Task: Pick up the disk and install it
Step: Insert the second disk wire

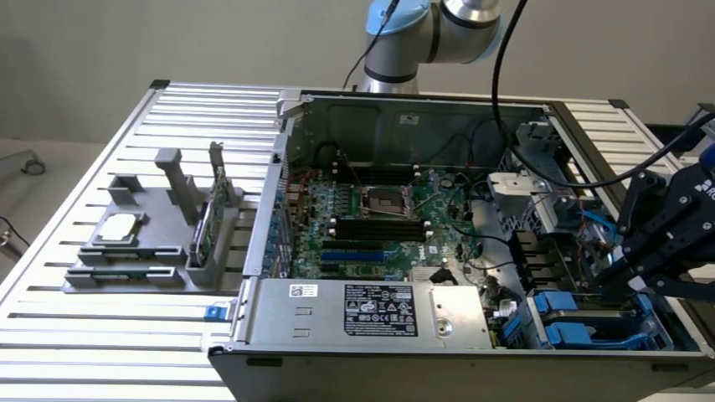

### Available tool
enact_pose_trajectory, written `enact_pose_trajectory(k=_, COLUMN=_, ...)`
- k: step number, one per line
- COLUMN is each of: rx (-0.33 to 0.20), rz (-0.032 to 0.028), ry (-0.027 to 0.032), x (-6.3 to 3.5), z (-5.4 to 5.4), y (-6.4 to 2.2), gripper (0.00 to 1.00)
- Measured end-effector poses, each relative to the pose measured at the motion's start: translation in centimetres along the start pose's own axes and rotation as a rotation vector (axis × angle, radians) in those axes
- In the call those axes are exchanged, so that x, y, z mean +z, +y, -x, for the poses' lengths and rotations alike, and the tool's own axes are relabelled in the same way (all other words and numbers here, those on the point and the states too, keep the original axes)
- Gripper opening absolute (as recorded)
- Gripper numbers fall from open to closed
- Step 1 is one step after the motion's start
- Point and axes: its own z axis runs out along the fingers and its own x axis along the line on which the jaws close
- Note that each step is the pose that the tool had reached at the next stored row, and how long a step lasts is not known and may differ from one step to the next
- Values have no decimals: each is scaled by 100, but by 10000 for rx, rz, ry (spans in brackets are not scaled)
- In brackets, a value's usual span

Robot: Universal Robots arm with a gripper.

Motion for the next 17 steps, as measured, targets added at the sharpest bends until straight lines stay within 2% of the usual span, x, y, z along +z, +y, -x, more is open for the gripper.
enact_pose_trajectory(k=3, rx=-10, rz=0, ry=38, x=18, z=1, y=-36, gripper=16)
enact_pose_trajectory(k=12, rx=-73, rz=40, ry=290, x=86, z=-6, y=-24, gripper=16)
enact_pose_trajectory(k=17, rx=-102, rz=49, ry=402, x=114, z=-8, y=-16, gripper=16)
